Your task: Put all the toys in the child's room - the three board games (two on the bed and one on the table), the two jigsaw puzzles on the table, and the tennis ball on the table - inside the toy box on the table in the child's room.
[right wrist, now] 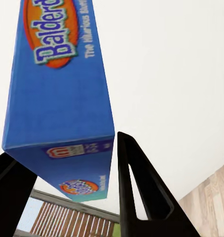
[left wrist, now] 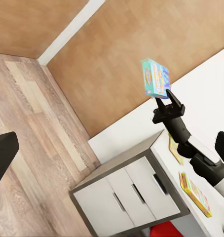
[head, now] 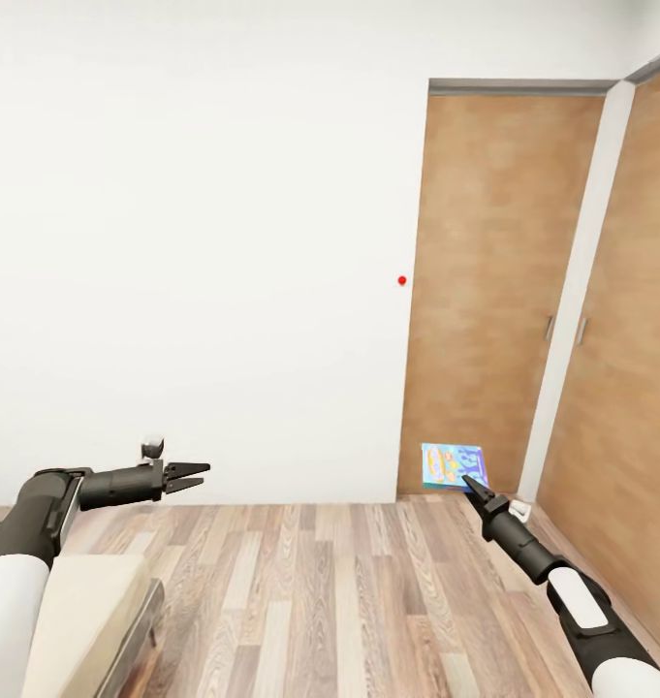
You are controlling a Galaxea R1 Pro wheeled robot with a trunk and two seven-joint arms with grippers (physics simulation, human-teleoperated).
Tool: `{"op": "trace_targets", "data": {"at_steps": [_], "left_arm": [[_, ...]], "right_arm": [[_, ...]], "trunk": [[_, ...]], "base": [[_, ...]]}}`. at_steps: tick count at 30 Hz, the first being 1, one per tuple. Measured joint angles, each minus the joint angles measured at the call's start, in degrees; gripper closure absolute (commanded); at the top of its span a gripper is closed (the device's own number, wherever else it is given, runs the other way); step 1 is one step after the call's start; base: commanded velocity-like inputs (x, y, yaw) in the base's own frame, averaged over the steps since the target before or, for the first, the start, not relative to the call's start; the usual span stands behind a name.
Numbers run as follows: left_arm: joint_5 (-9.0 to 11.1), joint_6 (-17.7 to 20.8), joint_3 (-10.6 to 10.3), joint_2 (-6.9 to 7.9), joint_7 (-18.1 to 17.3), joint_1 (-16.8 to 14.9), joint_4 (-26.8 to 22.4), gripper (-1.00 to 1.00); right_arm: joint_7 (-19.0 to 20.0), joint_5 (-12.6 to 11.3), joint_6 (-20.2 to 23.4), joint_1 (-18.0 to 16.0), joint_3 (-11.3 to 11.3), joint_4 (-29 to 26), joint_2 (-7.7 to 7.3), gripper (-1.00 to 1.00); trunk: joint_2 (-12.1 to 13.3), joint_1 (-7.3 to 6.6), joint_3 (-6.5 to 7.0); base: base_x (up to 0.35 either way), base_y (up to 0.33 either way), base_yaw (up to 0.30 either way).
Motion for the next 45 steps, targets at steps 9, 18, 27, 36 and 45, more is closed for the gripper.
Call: {"op": "trace_targets", "data": {"at_steps": [9, 18, 27, 36, 45], "left_arm": [[0.0, 0.04, -0.04, -0.04, 0.04, 0.01, -0.02, -1.0], [0.0, 0.05, -0.05, -0.09, 0.07, 0.01, -0.01, -1.0], [-0.02, 0.05, -0.05, -0.05, 0.08, -0.01, -0.01, -1.0], [0.0, 0.05, -0.05, 0.02, -0.01, -0.03, -0.02, -1.0], [0.0, 0.05, -0.05, 0.05, 0.0, -0.03, -0.01, -1.0]], "right_arm": [[-0.12, -0.06, -0.02, -0.01, -0.17, 0.59, 0.06, 1.0], [-0.26, -0.12, 0.0, 0.0, -0.25, 0.66, -0.05, 1.0], [-0.27, -0.04, -0.01, -0.01, -0.26, 0.75, -0.09, 1.0], [-0.2, 0.01, 0.0, -0.03, -1.44, 1.41, -0.17, 1.0], [0.02, 0.07, 0.28, -0.02, -4.51, 1.74, -0.3, 1.0]], "trunk": [[3.62, -1.98, 1.62], [7.24, -3.96, 2.98], [10.82, -5.94, 4.03], [14.4, -7.91, 5.07], [16.42, -9.02, 5.72]], "base": [[0.0, 0.0, -0.17], [0.0, 0.0, -0.152], [0.0, 0.0, -0.202], [0.0, 0.0, -0.214], [0.0, 0.0, -0.258]]}}
